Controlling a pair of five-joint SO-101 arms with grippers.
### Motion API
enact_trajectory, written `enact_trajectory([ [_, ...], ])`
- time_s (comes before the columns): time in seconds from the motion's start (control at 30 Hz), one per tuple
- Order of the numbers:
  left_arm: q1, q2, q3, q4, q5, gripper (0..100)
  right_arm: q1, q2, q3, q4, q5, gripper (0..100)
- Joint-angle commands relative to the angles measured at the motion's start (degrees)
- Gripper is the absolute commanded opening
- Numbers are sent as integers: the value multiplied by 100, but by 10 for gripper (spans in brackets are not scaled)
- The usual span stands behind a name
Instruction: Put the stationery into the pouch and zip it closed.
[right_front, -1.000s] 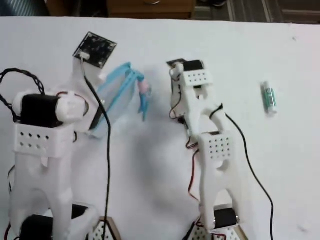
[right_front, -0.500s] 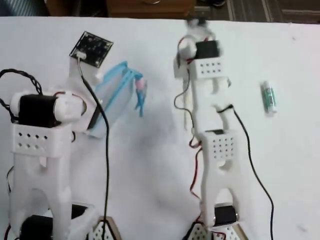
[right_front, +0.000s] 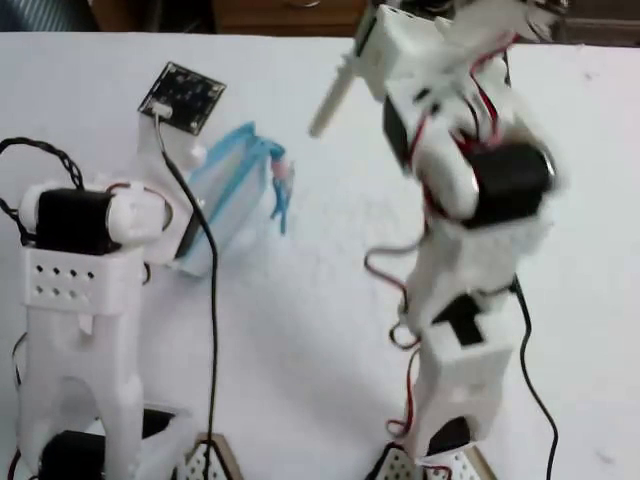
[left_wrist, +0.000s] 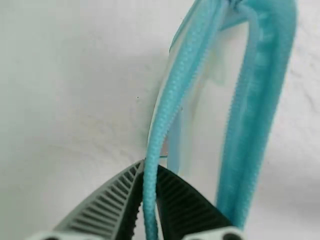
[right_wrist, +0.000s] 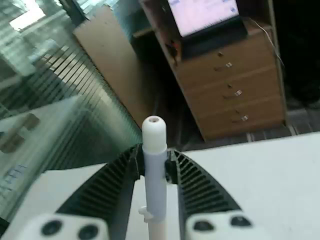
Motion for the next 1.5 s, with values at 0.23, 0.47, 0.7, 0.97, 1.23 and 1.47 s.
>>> enact_trajectory([
  [0.23, -31, 13, -35, 26, 211, 22, -1103, -1042, -158, -400, -79, 18],
  [0.47, -40, 22, -35, 26, 545, 22, -1481, -716, -105, 154, -70, 18],
  [0.7, -40, 22, -62, 26, 721, 22, -1473, 110, -114, -75, -70, 18],
  [0.97, -48, 13, -79, 18, 747, 22, -1473, 927, -123, -470, -62, 18],
  [1.23, -356, 13, -79, 18, 747, 22, -1358, 1499, -123, -295, -26, 18],
  [1.47, -479, 13, -53, 18, 747, 22, -1895, 1490, -123, 470, -26, 22],
])
